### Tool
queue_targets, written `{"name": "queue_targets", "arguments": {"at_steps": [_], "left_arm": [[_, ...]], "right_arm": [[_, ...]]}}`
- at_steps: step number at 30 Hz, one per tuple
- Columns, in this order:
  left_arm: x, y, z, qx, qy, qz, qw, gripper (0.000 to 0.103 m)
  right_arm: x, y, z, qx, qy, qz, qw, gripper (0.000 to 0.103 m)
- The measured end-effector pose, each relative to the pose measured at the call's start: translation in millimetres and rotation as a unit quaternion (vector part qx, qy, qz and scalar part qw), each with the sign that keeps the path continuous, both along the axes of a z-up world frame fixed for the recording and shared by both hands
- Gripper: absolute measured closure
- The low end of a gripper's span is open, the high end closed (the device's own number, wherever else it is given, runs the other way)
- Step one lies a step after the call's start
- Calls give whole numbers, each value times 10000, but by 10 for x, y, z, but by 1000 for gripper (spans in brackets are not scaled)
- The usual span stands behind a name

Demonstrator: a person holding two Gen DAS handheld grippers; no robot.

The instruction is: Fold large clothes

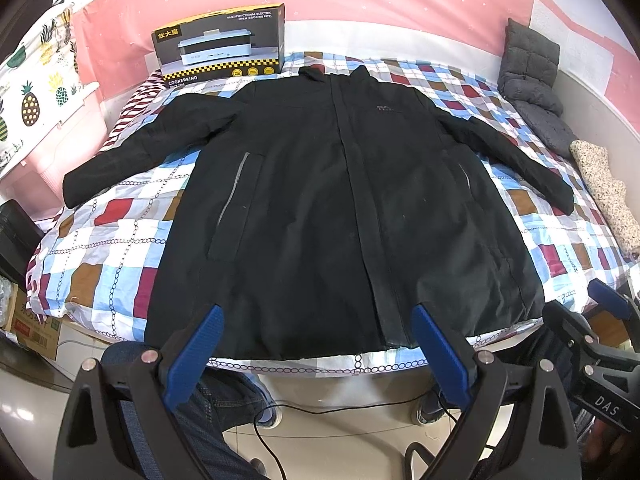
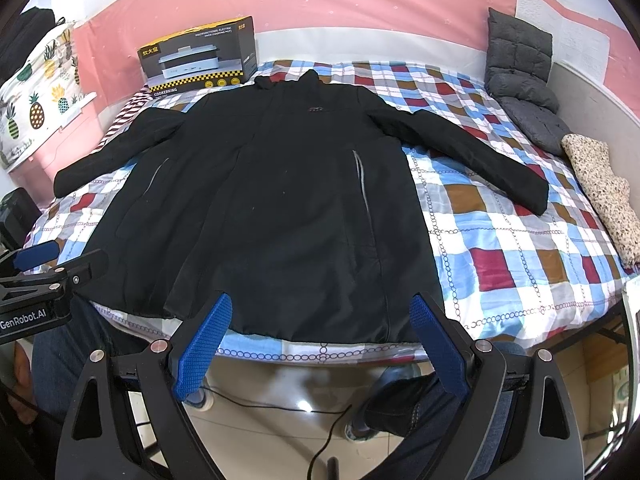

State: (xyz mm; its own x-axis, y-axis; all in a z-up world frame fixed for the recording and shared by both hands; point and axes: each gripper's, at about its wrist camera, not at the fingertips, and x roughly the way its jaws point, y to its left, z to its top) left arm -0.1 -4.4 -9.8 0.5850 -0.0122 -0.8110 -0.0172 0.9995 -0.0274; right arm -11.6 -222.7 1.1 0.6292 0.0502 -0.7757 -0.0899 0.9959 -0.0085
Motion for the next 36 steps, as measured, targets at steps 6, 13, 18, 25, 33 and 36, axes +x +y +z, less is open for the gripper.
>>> {"name": "queue_targets", "arguments": {"at_steps": [6, 13, 18, 25, 33, 36], "left_arm": [[-9, -13, -43, -15, 38, 7, 10000, 7], [-6, -15, -44, -29, 62, 3, 10000, 7], [-8, -13, -46, -21, 57, -5, 10000, 7], [-4, -17, -50, -15, 82, -4, 10000, 7], [46, -12, -81, -18, 150, -24, 9999, 7], [63, -13, -102, -15, 186, -30, 9998, 7]], "right_arm": [[5, 2, 2, 0, 4, -5, 10000, 12], [6, 5, -6, -5, 12, -6, 10000, 12], [10, 18, -16, -5, 26, -4, 10000, 12], [10, 22, -19, -6, 37, -7, 10000, 12], [31, 45, -53, -16, 71, 9, 10000, 12], [76, 30, -88, -14, 117, 13, 9999, 12]]}}
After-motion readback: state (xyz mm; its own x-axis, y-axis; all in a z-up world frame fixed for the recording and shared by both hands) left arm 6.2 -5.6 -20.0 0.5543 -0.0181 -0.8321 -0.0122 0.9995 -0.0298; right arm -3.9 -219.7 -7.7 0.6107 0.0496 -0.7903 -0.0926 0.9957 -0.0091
